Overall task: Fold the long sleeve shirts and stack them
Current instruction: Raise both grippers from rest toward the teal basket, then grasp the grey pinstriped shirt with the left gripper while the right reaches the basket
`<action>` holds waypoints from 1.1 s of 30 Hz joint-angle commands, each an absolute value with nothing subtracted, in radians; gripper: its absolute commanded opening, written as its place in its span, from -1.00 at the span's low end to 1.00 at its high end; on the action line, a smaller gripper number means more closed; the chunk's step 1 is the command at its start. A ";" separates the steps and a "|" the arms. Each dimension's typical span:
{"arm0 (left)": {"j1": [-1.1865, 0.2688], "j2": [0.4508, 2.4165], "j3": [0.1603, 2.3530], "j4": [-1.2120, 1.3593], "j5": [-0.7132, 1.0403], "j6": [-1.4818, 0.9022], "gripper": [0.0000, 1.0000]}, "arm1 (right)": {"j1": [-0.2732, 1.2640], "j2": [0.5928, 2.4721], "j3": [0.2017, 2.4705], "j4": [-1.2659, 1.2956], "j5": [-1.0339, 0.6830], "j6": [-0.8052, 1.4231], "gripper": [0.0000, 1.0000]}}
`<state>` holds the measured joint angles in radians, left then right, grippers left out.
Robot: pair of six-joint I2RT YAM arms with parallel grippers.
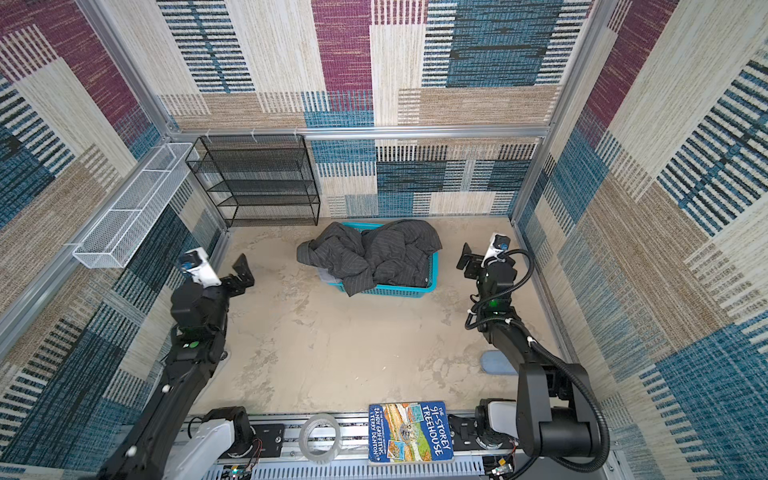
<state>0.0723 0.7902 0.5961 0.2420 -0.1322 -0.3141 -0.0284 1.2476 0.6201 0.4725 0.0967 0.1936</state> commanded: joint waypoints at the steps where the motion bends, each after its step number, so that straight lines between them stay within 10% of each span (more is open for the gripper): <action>1: 0.104 0.704 0.594 -0.016 -0.042 -0.653 0.98 | -0.028 1.214 0.689 0.149 0.018 0.361 1.00; 12: -0.062 1.133 1.114 -0.572 0.171 -0.643 0.99 | -0.026 1.321 0.838 -0.035 -0.280 0.413 1.00; 23: -0.143 1.372 1.297 -0.622 0.301 -0.720 0.99 | -0.025 1.351 0.835 -0.068 -0.368 0.355 0.54; 33: -0.162 1.515 1.255 -0.372 0.400 -0.905 0.43 | -0.025 1.353 0.831 -0.069 -0.375 0.335 0.50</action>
